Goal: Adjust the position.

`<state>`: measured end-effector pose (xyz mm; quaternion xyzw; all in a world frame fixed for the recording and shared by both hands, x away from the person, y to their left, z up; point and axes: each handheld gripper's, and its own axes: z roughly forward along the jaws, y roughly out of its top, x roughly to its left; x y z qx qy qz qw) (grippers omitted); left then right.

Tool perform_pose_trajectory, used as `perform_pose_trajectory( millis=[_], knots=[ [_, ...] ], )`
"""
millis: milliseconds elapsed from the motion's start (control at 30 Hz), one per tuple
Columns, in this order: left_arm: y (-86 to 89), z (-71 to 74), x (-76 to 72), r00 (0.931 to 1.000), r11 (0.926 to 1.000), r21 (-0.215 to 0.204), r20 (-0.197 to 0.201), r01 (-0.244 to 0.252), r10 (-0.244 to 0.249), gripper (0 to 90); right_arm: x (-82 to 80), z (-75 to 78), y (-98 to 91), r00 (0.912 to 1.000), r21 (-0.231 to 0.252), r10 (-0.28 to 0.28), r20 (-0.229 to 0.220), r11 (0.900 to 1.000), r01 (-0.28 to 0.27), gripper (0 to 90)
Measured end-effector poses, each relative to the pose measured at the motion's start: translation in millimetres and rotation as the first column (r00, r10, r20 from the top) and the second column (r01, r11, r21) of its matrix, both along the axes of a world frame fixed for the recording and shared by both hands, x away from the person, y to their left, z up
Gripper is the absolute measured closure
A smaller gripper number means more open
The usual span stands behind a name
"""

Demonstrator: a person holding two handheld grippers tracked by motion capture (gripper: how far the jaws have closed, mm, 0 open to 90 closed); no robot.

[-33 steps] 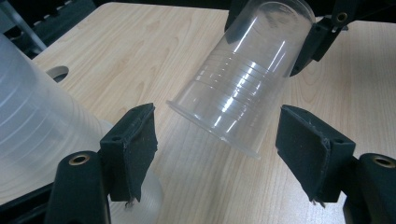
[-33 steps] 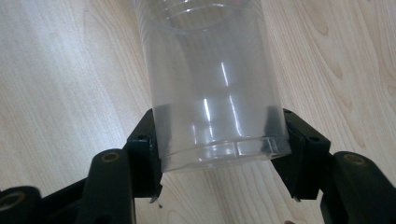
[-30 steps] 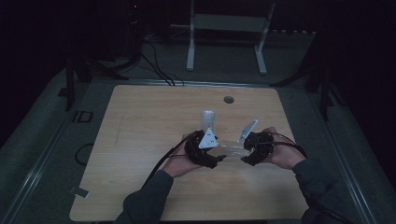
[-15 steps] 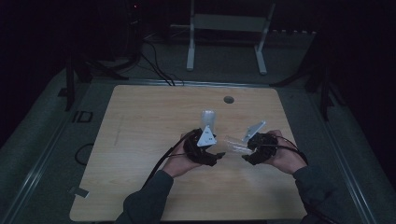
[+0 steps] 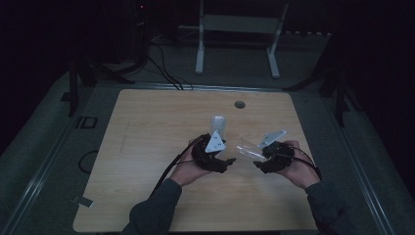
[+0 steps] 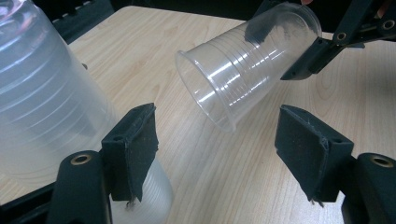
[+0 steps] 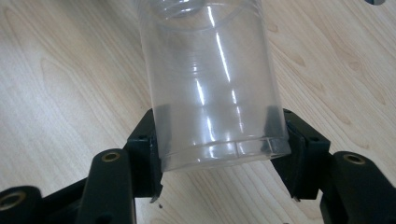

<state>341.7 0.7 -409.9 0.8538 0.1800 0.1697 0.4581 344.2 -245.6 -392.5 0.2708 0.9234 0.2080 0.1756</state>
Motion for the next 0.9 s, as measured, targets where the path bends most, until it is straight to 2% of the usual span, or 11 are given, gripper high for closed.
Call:
perform_pose_trajectory(
  millis=[433,667,900],
  knots=[
    [-0.6,0.8,1.1,0.9999,0.9997,-0.019,-0.005,-0.013,0.013,29.4,-6.3,-9.0,-7.6,0.9965,0.079,-0.072,0.042,0.9945,0.069,41.7],
    [-1.8,1.2,1.4,0.9999,0.9995,-0.028,0.000,-0.014,0.014,29.4,-6.2,-9.6,-12.1,0.9919,0.119,-0.109,0.065,0.9877,0.101,41.7],
    [-4.5,2.6,0.7,0.9999,0.9992,-0.038,0.004,-0.014,0.014,29.4,-7.5,-16.4,-12.5,0.9867,0.166,-0.140,0.083,0.9782,0.125,41.7]
  ],
)
